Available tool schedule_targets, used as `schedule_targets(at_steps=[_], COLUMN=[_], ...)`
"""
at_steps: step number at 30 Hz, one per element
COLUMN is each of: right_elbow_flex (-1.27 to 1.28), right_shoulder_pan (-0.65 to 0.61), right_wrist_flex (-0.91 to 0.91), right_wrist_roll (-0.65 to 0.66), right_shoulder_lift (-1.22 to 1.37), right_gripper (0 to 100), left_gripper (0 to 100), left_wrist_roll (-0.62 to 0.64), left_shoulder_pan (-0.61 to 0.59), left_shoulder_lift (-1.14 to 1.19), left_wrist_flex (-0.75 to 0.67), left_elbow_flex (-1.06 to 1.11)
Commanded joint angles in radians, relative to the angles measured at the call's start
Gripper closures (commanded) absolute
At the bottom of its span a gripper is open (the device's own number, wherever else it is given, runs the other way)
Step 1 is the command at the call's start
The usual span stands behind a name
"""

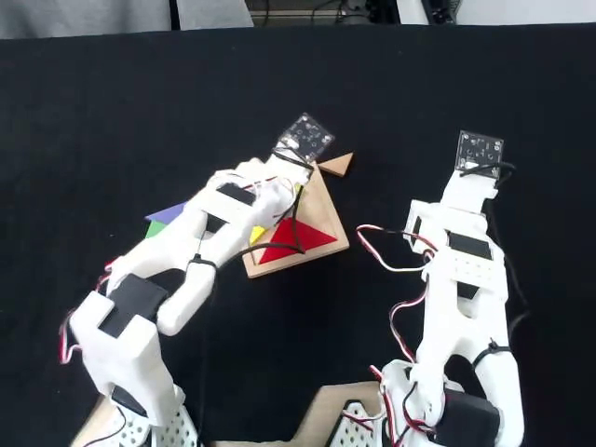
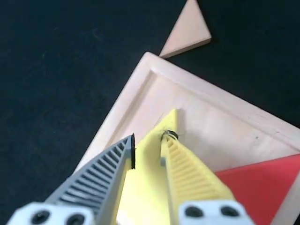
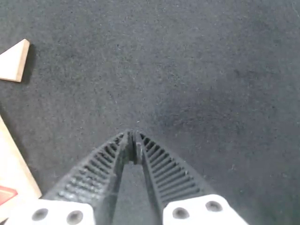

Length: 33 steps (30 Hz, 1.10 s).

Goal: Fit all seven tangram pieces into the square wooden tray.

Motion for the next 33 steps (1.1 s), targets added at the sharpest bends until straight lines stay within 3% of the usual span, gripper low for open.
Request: schedule_targets(at_steps=[1,4,8,11,15,21,24,29,33], right_elbow_flex=[-0.070,-0.070,-0.070,-0.076,-0.136,-0.309,-0.427,-0.664,-0.874], right_shoulder_pan=[-0.018,-0.018,-0.021,-0.075,-0.245,-0.430,-0.497,-0.621,-0.697], right_wrist_flex=[-0.020,-0.020,-0.020,-0.008,0.190,0.448,0.571,0.776,0.824], right_wrist_roll=[0.009,0.009,0.011,0.117,0.396,0.431,0.459,0.529,0.549], right_shoulder_lift=[-0.028,-0.028,-0.028,-0.030,-0.028,-0.028,-0.013,0.163,0.375], right_gripper=[98.4,98.4,98.4,98.4,98.4,98.3,96.0,78.0,78.2], left_gripper=[89,89,89,89,89,89,89,89,89], left_wrist_roll=[0.008,0.068,0.084,0.087,0.089,0.094,0.170,0.238,0.236], left_shoulder_pan=[-0.041,-0.073,-0.122,-0.197,-0.351,-0.507,-0.552,-0.581,-0.611], left_shoulder_lift=[-0.252,-0.489,-0.770,-0.950,-1.140,-1.284,-1.316,-1.349,-1.359], left_wrist_flex=[0.147,0.259,0.278,0.279,0.339,0.473,0.439,0.269,0.210], left_elbow_flex=[-0.002,0.056,0.240,0.377,0.507,0.636,0.740,0.944,1.018])
